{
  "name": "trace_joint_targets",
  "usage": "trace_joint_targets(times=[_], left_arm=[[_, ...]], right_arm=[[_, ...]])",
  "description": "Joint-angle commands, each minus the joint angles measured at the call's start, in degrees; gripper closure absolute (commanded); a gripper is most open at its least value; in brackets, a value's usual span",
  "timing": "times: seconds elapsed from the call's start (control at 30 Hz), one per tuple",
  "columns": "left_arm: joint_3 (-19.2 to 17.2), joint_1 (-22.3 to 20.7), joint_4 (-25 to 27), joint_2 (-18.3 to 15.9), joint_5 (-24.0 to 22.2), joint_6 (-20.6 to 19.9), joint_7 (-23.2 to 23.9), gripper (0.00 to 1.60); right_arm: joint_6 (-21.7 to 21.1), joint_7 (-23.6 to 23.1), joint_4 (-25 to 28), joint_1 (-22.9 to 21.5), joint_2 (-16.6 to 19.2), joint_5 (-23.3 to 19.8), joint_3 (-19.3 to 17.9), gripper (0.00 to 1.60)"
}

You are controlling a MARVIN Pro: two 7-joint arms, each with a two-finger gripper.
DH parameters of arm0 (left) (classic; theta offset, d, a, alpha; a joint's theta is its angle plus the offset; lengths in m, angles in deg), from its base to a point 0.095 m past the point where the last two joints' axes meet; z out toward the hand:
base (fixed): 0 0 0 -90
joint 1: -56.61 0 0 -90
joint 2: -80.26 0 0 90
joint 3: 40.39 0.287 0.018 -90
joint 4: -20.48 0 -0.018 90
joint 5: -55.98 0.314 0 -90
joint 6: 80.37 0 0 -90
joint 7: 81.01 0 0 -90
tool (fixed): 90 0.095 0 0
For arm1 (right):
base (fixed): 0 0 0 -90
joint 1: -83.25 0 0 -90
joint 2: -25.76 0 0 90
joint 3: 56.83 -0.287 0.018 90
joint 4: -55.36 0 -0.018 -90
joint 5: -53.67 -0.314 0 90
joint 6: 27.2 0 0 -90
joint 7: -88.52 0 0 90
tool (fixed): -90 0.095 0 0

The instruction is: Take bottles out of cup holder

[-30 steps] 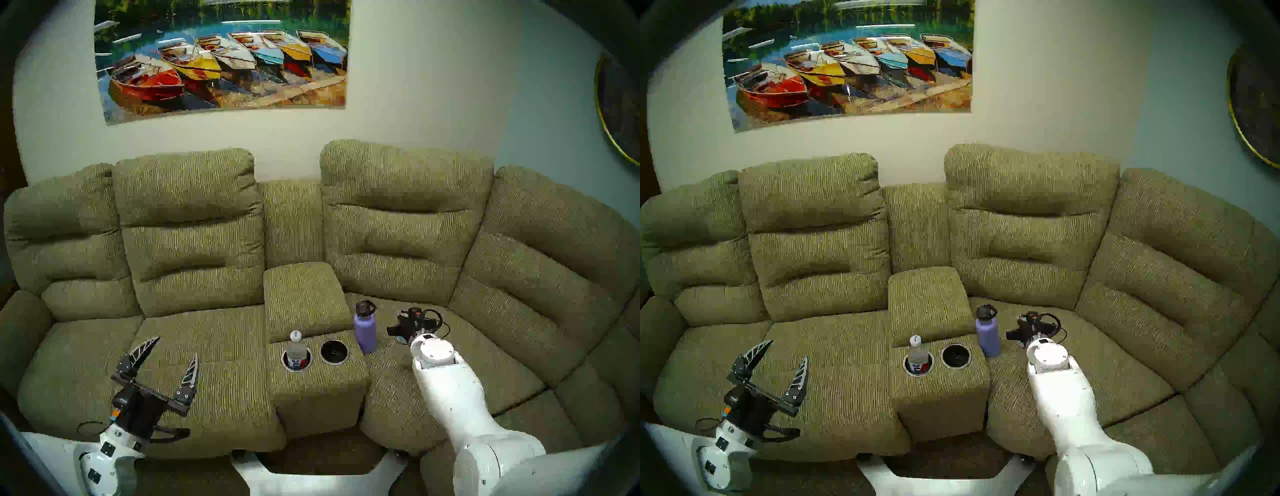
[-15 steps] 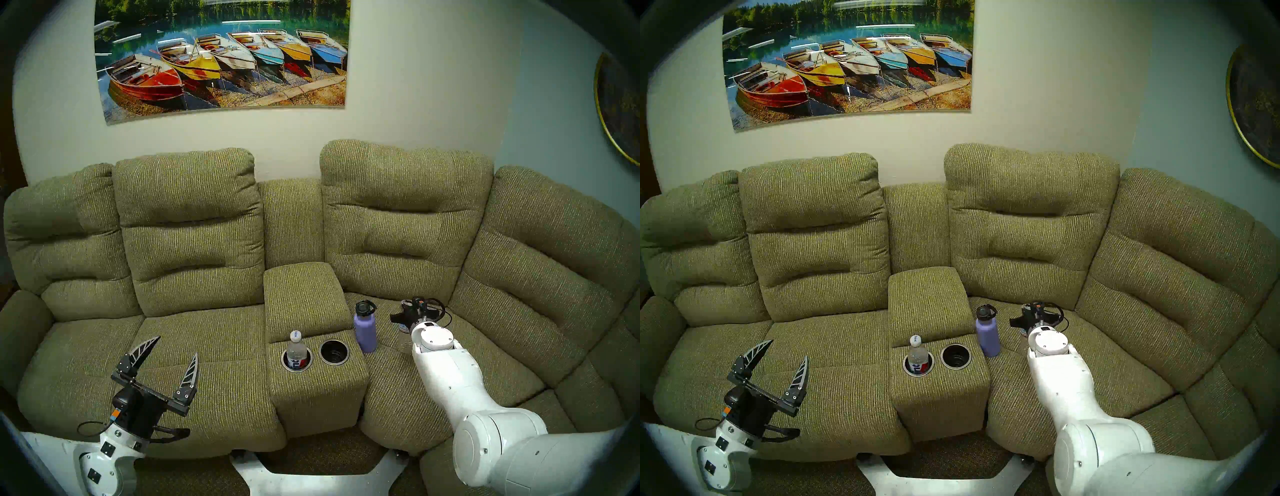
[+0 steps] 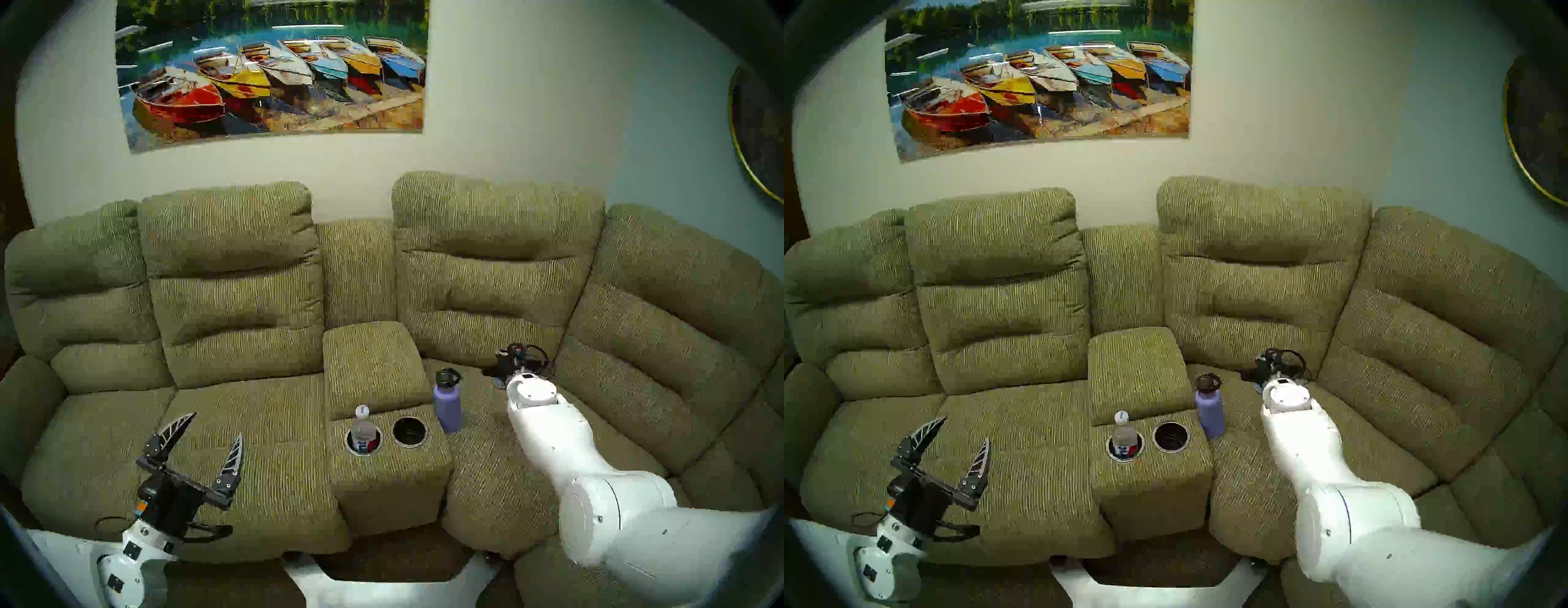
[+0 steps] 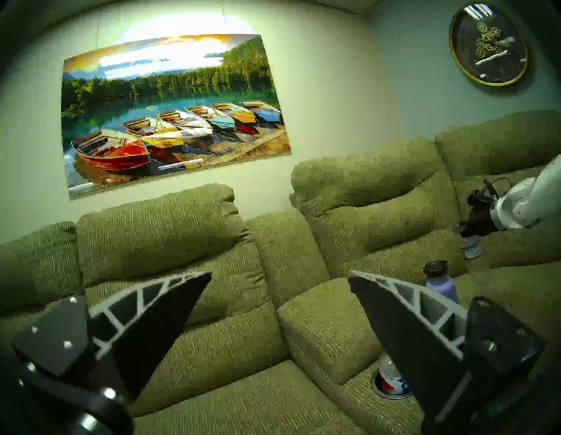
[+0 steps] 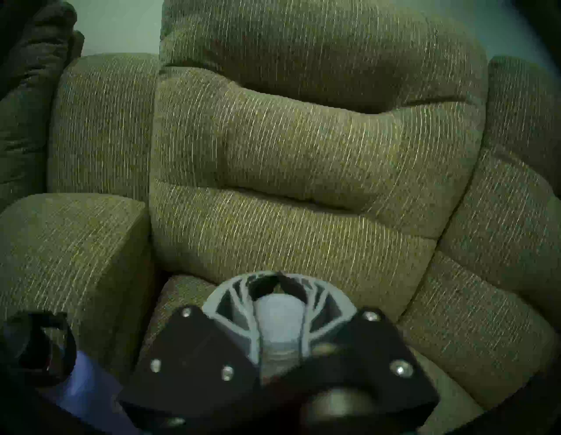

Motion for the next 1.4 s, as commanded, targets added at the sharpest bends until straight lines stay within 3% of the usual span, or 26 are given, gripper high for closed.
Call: trace_joint_targets(times=[0.0, 0.13, 0.33, 0.57, 0.63, 0.9, 1.37], left_arm=[[-0.17, -0.13, 0.14, -0.01, -0.06, 0.04, -0.11, 0.00], [-0.19, -0.12, 0.17, -0.03, -0.08, 0.04, -0.16, 0.00], [-0.21, -0.07, 0.22, -0.08, -0.10, 0.03, -0.24, 0.00], [-0.20, -0.10, 0.20, -0.06, -0.10, 0.04, -0.21, 0.00], [-0.18, -0.12, 0.17, -0.04, -0.08, 0.04, -0.16, 0.00], [-0.15, -0.14, 0.12, -0.03, -0.06, 0.04, -0.09, 0.00], [-0.14, -0.15, 0.11, -0.03, -0.05, 0.04, -0.08, 0.00]], right_arm=[[0.73, 0.79, 1.57, -6.52, 1.71, 0.69, 0.28, 0.00], [2.60, 1.44, -1.12, -7.84, 1.73, 1.32, 0.50, 0.00], [9.39, 2.91, -2.82, -6.67, 1.15, 1.28, 0.22, 0.00], [12.91, -0.43, 3.99, -2.27, -0.53, 0.60, 0.59, 0.00], [13.47, -4.30, 5.85, -0.69, -1.76, 0.31, 1.85, 0.00], [15.05, -10.69, 11.87, 5.30, -4.07, -1.27, 3.36, 0.00], [16.52, -15.25, 23.18, 15.32, -3.41, -3.55, 2.72, 0.00]])
